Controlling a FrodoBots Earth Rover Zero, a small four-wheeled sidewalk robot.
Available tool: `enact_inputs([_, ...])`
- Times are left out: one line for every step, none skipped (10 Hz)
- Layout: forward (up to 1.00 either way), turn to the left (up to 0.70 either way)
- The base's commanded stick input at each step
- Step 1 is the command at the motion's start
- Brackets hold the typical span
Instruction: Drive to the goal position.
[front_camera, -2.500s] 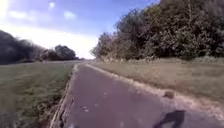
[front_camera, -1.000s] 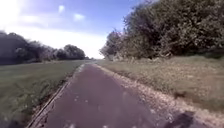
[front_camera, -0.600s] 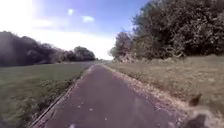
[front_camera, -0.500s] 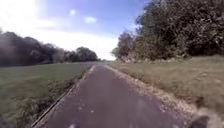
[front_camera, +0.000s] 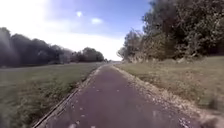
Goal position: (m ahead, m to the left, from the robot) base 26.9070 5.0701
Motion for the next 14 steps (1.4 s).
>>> enact_inputs([0.7, 0.0])
enact_inputs([0.7, 0.01])
enact_inputs([0.7, 0.02])
enact_inputs([0.7, 0.02])
enact_inputs([0.7, 0.01])
enact_inputs([0.7, 0.02])
enact_inputs([0.7, 0.0])
enact_inputs([0.7, 0.01])
enact_inputs([0.7, 0.02])
enact_inputs([0.7, 0.02])
enact_inputs([0.7, 0.0])
enact_inputs([0.7, 0.0])
enact_inputs([0.7, 0.0])
enact_inputs([0.7, 0.0])
